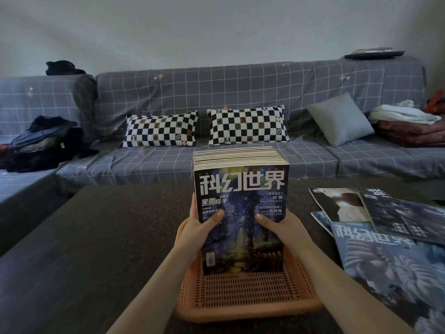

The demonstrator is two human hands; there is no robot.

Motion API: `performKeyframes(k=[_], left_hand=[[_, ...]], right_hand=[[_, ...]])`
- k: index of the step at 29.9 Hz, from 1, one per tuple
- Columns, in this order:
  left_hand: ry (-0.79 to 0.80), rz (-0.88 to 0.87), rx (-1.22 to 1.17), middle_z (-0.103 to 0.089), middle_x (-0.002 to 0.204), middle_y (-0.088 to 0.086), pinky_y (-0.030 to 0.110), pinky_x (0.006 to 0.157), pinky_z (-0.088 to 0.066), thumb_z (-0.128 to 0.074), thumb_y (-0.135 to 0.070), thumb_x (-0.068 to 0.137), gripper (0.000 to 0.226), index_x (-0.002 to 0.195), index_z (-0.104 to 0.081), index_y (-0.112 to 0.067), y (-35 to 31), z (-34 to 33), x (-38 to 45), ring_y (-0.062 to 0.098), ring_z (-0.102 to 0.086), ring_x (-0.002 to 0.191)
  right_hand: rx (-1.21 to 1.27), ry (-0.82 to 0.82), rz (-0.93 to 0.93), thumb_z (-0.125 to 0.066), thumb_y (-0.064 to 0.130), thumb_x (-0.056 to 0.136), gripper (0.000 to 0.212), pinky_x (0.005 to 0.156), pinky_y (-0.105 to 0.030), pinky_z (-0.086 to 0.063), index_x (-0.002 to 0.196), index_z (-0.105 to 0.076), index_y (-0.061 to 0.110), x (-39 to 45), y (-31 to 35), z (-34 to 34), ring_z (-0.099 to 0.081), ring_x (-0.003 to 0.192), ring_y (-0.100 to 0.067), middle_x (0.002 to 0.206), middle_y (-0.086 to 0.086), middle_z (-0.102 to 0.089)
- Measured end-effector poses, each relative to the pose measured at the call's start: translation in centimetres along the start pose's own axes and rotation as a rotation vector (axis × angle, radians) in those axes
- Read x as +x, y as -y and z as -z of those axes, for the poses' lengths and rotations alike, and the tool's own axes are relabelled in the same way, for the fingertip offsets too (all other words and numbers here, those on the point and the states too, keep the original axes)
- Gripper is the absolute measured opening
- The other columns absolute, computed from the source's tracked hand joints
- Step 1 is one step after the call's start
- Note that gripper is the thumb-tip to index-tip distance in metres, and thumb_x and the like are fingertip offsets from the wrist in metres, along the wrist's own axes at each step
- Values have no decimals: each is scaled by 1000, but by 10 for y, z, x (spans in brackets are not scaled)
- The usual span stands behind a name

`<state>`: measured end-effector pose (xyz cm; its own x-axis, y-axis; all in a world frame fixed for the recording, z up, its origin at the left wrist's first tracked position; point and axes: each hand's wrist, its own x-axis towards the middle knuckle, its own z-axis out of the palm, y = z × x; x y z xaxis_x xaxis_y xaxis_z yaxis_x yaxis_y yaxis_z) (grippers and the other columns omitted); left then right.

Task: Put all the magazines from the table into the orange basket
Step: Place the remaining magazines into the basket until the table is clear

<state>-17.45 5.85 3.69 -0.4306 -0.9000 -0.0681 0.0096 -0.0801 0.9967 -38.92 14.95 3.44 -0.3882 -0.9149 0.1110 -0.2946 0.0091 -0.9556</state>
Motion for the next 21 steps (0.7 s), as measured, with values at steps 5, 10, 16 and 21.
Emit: performKeyframes(k=[5,10,16,21], left_hand=[[2,24,-5,-67,121,-2,50,95,-51,-89,-62,38,120,142,-34,-41,-1,0,-6,21,-69,104],[-19,-17,202,-63,125,-6,35,82,-55,-75,-75,43,107,137,-38,-42,-10,-3,-27,12,-66,104],[-185,-31,367,-41,148,0,50,105,-43,-67,-59,73,95,150,-22,-27,-9,-12,-60,20,-46,131],[-455,-40,385,-40,128,0,20,71,-46,-62,-43,88,54,132,-43,-19,3,-23,-90,6,-53,93]], right_hand=[[-54,-40,-28,-69,80,47,49,68,-18,-43,91,-53,66,-3,3,1,-59,76,19,86,42,-62],[-64,-18,-32,-71,79,48,56,89,-34,-47,98,-54,62,-10,4,2,-62,92,6,95,34,-65],[-59,13,-77,-71,75,47,83,104,-47,-39,119,-51,40,-40,9,7,-51,119,-11,128,11,-56],[-157,-61,-66,-71,39,77,70,101,-36,-39,136,-35,35,-72,12,8,-52,116,-10,134,8,-52]])
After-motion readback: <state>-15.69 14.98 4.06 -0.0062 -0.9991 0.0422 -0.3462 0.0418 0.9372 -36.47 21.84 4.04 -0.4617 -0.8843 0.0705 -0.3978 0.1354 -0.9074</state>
